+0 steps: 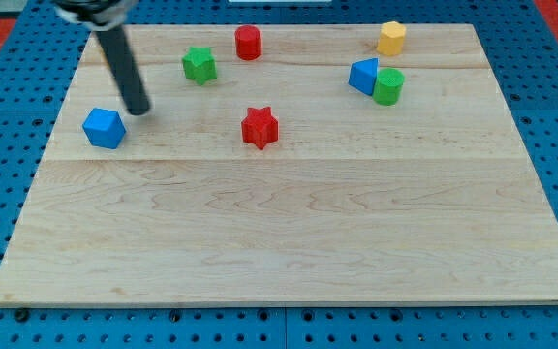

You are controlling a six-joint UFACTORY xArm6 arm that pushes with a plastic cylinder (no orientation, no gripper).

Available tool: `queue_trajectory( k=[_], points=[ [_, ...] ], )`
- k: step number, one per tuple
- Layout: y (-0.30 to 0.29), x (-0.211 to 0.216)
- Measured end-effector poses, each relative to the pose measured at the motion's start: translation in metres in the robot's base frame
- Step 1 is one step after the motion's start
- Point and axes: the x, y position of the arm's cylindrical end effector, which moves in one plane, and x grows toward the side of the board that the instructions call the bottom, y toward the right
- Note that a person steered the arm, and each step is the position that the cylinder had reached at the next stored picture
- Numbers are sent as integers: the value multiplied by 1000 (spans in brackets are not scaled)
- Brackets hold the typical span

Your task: Push the red star diagonal to the red circle

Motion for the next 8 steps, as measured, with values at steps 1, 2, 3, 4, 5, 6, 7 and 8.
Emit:
queue_trajectory(
  k=[1, 2, 3, 4, 5, 6, 7, 8],
  points=[
    [77, 0],
    [108, 0],
    [96, 28],
    [114, 33],
    [103, 31],
    [114, 76],
    [120, 86],
    [120, 88]
  ],
)
